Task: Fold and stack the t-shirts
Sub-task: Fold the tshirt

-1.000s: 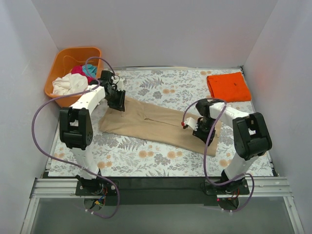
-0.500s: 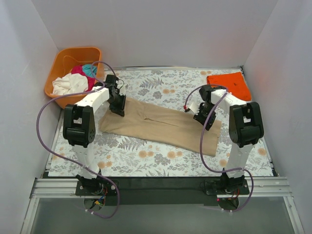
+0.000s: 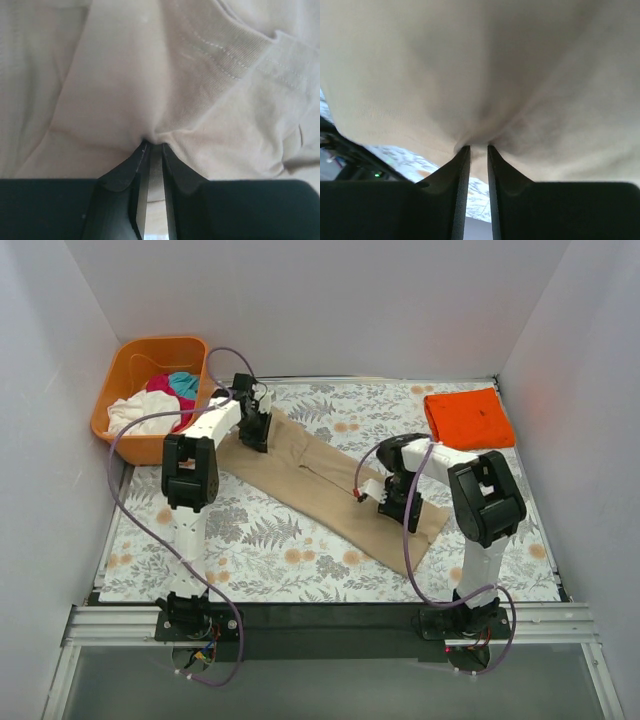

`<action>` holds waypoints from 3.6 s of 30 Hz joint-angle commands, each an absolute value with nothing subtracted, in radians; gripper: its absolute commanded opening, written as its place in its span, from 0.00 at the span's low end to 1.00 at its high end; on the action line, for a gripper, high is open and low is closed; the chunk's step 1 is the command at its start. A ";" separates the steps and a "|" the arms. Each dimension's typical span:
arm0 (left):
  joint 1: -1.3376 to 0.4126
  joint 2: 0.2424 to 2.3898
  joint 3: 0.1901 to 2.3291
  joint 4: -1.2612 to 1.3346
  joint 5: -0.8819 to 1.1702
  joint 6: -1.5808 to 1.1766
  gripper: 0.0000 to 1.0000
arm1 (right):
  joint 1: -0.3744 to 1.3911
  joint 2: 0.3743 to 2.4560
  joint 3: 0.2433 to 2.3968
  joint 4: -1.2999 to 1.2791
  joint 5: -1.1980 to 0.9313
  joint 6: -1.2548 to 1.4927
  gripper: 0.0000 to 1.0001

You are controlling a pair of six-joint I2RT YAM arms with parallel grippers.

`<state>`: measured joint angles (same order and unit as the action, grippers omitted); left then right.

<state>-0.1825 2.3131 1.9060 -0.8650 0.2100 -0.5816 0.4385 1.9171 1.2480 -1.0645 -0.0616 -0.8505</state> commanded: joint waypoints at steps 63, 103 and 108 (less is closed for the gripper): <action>-0.333 2.290 2.159 -0.561 0.311 -0.575 0.37 | 0.750 1.909 1.496 -1.026 -0.480 -0.621 0.37; -0.301 2.535 2.355 -0.560 0.320 -0.617 0.41 | 0.641 2.160 1.710 -0.920 -0.353 -0.588 0.40; -0.301 2.239 2.186 -0.546 0.507 -0.611 0.61 | 0.637 1.893 1.671 -0.940 -0.368 -0.620 0.57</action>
<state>-0.3084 2.5248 2.2414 -0.5751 0.3759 -0.6224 0.6456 2.1014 1.6718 -0.9665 -0.3859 -0.5804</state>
